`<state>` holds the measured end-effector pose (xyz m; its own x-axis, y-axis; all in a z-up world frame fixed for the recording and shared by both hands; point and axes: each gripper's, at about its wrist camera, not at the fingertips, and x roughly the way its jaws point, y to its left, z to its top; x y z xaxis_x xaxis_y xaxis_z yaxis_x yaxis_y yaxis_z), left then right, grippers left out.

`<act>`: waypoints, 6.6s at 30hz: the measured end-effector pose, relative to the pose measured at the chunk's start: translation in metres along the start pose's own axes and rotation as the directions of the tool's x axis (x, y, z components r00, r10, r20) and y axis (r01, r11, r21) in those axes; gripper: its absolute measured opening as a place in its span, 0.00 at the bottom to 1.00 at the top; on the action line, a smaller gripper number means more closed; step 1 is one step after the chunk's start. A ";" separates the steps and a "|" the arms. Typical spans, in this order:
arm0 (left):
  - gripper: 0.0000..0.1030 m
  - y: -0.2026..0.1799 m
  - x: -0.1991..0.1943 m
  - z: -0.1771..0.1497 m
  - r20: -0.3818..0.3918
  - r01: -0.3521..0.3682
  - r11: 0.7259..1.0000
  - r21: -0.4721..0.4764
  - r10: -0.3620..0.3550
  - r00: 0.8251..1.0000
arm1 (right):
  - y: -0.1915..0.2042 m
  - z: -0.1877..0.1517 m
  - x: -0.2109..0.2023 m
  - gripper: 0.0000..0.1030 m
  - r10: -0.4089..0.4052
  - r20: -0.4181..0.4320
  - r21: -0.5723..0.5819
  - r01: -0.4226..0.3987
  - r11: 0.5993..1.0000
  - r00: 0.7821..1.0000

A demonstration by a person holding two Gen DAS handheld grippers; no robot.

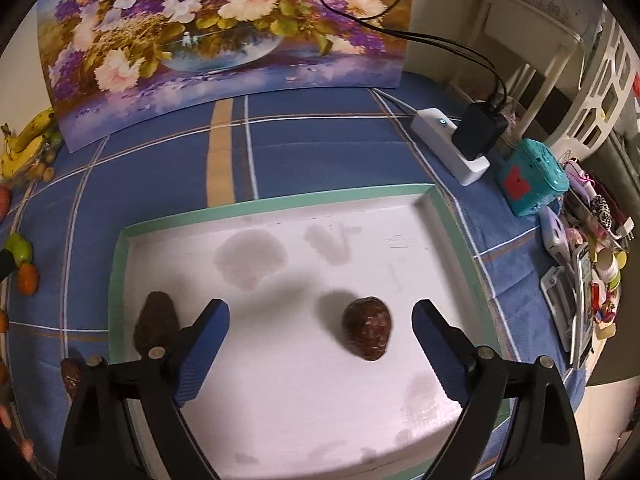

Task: Organize fruits
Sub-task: 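Move both open tools back toward the fruits on the tablecloth, then grasp an orange with the left tool while the right tool grasps an elongated brown fruit, then carry the orange and the brown fruit over the white tray, then open the right tool to release the brown fruit while the left tool releases the orange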

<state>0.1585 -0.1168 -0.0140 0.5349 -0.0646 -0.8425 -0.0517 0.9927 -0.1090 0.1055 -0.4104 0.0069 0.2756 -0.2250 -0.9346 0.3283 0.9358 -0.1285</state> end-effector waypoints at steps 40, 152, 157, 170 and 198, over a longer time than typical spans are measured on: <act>0.88 0.214 -0.010 -0.062 -0.153 -0.051 0.963 -0.263 0.010 0.988 | 0.199 -0.054 -0.031 0.89 0.310 -0.145 -0.362 -0.342 0.867 0.940; 0.36 -0.150 0.007 -0.130 -0.454 0.412 0.874 0.258 -0.267 0.850 | -0.065 -0.040 0.046 0.32 0.051 -0.228 0.160 -0.015 0.987 0.972; 0.36 -0.149 0.007 -0.130 -0.451 0.408 0.874 0.264 -0.262 0.853 | -0.067 -0.042 0.046 0.42 0.048 -0.231 0.163 -0.010 0.987 0.972; 0.37 -0.156 -0.014 -0.120 -0.404 0.431 0.855 0.289 -0.299 0.864 | -0.067 -0.033 0.031 0.51 0.022 -0.187 0.156 0.008 0.988 0.982; 1.00 -0.029 0.009 -0.059 -0.205 0.089 0.994 -0.063 -0.100 0.974 | -0.035 -0.023 0.010 0.86 0.103 -0.095 0.048 -0.098 0.994 0.990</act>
<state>0.1151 -0.1523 -0.0500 0.3531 -0.1829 -0.9175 -0.0568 0.9747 -0.2161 0.0759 -0.4390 -0.0058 0.2209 -0.1011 -0.9700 0.3424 0.9394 -0.0199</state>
